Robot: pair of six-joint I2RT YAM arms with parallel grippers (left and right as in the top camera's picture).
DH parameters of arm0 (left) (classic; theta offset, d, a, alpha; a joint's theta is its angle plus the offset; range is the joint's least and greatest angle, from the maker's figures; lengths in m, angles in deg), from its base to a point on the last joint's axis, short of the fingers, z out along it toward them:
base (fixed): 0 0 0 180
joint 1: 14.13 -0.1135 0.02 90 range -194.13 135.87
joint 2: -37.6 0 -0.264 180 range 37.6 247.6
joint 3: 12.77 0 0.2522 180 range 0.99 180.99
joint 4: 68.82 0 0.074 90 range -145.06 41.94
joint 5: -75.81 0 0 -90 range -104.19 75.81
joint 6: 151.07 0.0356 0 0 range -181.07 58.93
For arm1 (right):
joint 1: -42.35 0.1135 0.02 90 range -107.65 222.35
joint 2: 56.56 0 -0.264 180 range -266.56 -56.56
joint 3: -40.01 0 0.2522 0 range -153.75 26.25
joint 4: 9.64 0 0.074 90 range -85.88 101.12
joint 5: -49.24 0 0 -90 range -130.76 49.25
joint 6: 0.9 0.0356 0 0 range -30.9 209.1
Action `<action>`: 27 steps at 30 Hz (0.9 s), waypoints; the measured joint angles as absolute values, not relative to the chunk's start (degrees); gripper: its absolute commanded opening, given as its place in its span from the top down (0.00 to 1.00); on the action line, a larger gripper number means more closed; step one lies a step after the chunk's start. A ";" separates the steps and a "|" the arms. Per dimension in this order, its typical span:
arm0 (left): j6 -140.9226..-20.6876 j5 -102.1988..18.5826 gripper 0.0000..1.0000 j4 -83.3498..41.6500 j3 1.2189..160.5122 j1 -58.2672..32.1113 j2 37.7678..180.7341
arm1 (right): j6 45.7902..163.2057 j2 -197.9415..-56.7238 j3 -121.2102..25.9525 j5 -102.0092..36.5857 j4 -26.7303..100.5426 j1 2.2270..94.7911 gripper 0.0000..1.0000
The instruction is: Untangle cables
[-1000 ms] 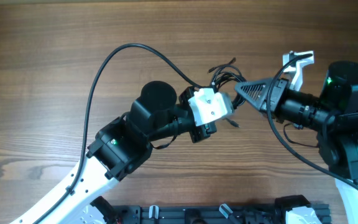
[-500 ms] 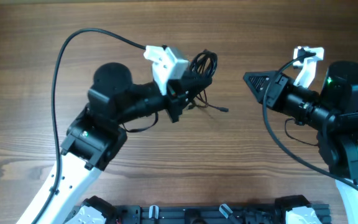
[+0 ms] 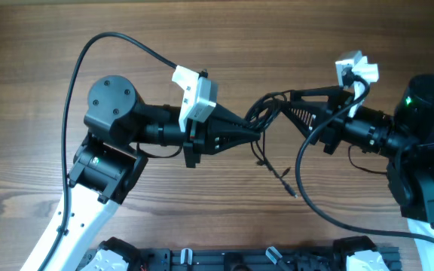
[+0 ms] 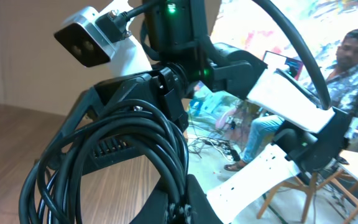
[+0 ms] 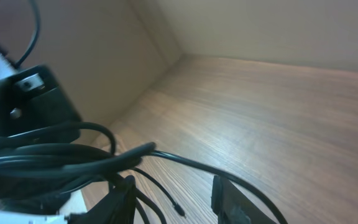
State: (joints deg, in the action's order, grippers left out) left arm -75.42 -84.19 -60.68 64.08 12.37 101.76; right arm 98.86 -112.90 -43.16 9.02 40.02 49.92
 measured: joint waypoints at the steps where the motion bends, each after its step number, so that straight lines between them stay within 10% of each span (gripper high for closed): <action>1: -75.42 -84.67 0.96 -60.68 64.08 12.37 101.76 | 97.44 -112.90 -43.16 10.31 39.89 49.92 0.60; 8: -75.64 -85.81 0.96 -60.77 64.08 12.37 101.76 | 90.20 -112.90 -43.16 19.47 36.68 49.92 0.60; 27: -77.36 -88.71 0.96 -61.51 64.08 15.28 103.62 | 55.69 -112.92 -43.16 25.90 33.62 49.92 0.14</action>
State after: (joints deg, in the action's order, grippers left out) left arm -77.36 -88.71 -61.51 64.08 15.28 103.62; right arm 55.69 -112.92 -43.16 25.90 33.62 49.92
